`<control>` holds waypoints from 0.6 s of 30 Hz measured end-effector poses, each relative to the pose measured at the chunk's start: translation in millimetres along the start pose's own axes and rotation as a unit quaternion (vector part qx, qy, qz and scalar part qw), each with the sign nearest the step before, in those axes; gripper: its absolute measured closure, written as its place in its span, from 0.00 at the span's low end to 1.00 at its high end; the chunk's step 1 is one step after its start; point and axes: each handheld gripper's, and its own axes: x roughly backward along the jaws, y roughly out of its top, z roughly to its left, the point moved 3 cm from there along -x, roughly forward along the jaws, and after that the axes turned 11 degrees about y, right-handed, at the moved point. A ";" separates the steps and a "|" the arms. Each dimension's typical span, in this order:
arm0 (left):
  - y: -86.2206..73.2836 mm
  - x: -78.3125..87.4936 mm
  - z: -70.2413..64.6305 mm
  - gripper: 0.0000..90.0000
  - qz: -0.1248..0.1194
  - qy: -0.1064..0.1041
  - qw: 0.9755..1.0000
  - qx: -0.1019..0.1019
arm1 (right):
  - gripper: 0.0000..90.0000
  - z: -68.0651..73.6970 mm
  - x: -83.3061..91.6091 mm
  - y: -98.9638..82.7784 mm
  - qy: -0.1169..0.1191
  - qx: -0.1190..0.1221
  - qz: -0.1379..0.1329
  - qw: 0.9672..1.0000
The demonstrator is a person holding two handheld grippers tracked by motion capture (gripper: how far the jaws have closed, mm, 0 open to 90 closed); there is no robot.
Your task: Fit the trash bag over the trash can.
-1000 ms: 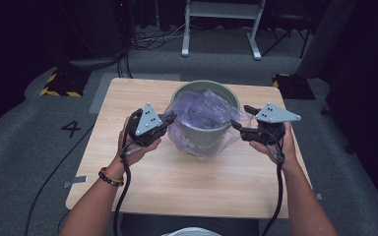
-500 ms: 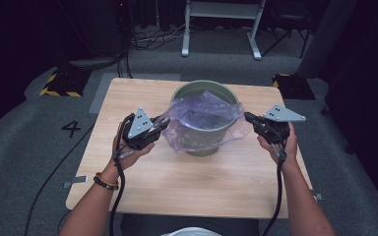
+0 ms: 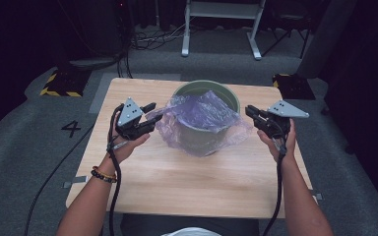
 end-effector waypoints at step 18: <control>5.8 -5.5 -8.3 0.71 0.011 -0.003 1.000 -0.030 | 0.27 48.7 16.8 10.7 0.164 0.080 -0.001 0.983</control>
